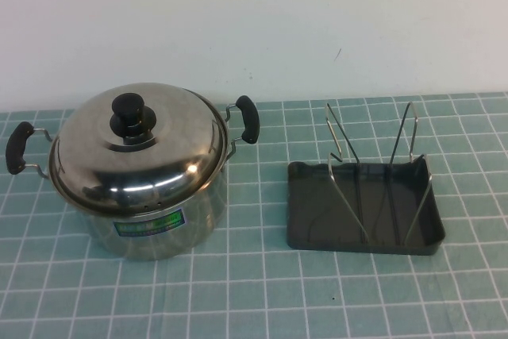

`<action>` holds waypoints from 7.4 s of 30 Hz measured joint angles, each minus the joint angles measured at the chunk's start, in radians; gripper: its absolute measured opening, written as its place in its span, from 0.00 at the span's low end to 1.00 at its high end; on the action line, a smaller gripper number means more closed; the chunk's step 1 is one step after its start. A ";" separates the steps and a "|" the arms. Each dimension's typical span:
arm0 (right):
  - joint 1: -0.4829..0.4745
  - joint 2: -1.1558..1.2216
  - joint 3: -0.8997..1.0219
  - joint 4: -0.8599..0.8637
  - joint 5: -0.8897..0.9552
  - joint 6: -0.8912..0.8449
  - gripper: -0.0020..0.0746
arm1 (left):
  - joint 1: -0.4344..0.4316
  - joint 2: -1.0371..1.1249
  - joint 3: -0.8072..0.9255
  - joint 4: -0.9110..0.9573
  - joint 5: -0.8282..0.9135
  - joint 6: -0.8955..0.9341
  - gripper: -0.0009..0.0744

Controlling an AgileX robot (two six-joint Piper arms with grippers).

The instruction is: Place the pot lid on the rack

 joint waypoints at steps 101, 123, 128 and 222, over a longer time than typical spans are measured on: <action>0.000 0.468 -0.334 1.619 1.138 -0.793 0.17 | 0.000 0.781 -0.380 0.693 -0.904 -0.872 0.45; 0.210 0.838 -0.521 1.636 1.006 -0.745 0.66 | 0.000 0.757 -0.380 0.745 -0.920 -0.993 0.45; 0.382 1.085 -0.657 1.638 1.005 -0.728 0.66 | 0.000 0.766 -0.380 0.745 -0.913 -0.993 0.45; 0.575 1.163 -0.540 1.539 0.124 -0.962 0.11 | -0.001 0.090 -0.003 1.919 -0.247 -1.918 0.01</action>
